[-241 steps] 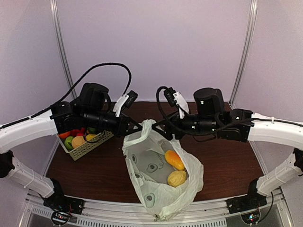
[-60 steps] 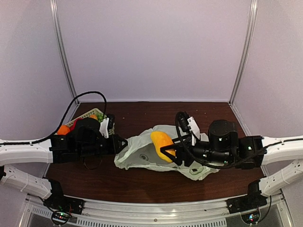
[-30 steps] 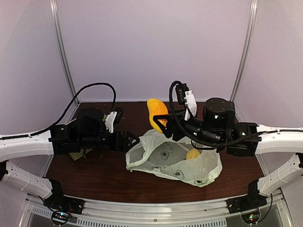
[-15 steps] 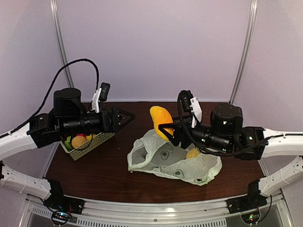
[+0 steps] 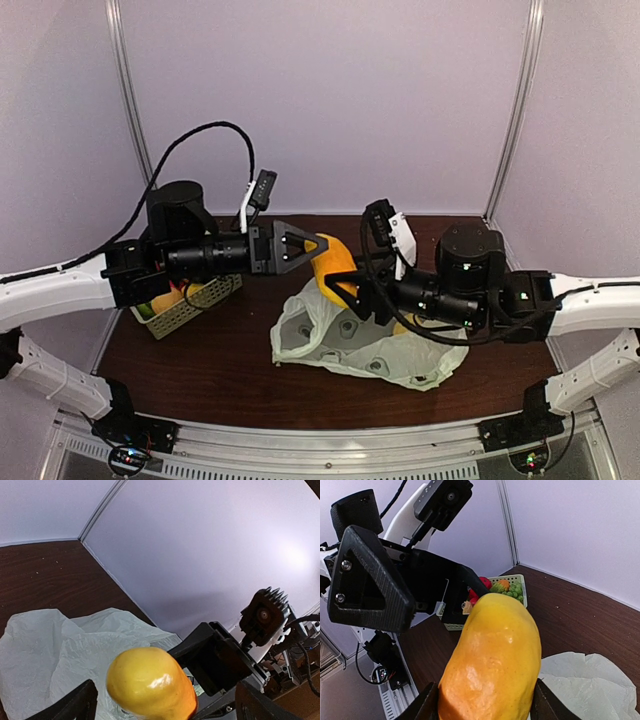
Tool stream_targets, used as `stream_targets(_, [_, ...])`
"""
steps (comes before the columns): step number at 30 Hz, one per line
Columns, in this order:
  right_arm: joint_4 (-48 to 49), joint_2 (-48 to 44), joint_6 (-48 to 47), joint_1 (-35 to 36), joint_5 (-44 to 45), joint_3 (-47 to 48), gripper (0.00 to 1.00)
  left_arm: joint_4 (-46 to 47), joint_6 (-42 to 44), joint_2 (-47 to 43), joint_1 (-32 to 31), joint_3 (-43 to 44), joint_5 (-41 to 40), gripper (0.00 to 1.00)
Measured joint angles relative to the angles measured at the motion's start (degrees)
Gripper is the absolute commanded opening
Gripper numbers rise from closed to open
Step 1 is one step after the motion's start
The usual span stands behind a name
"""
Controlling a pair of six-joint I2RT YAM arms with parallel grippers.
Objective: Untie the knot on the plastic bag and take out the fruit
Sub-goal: Pass from the right arm to the left
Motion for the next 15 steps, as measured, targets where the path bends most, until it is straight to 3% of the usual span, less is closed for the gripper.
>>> stream_targets(8, [0.04, 0.39, -1.07, 0.76, -0.02, 1.68, 0.40, 2.86, -2.78, 3.28, 0.00, 0.04, 2.51, 0.96])
stream_targets(15, [0.02, 0.76, -1.51, 1.07, 0.00, 2.03, 0.40, 6.32, -4.68, 3.63, 0.00, 0.04, 3.63, 0.72])
